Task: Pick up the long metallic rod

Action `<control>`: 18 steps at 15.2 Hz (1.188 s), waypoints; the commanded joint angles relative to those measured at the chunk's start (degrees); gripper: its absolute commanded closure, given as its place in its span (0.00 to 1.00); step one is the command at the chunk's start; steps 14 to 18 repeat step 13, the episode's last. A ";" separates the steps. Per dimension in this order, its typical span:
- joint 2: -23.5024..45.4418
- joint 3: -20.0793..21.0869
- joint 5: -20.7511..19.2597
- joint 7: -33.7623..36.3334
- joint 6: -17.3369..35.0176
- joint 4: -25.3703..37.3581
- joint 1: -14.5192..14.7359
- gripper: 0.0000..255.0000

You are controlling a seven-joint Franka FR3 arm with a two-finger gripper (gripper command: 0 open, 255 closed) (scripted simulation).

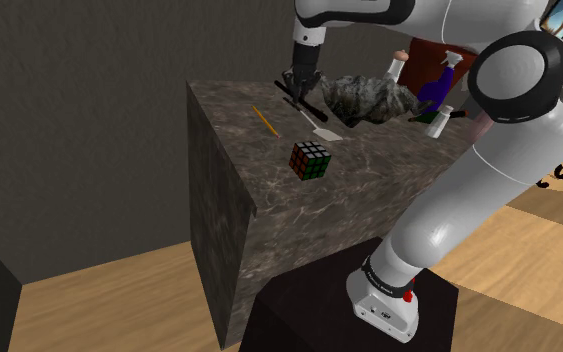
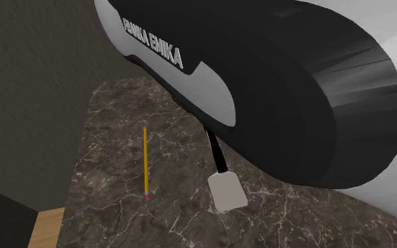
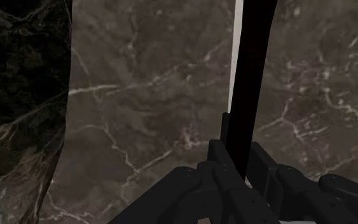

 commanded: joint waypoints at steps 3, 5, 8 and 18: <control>0.45 0.05 0.07 -0.20 -3.20 3.64 0.04 1.00; 0.68 0.06 0.10 -0.32 -4.77 5.46 0.05 1.00; 1.14 0.07 0.15 -0.50 -7.16 8.31 0.06 1.00; 1.76 0.08 0.20 -0.71 -9.71 11.49 0.06 1.00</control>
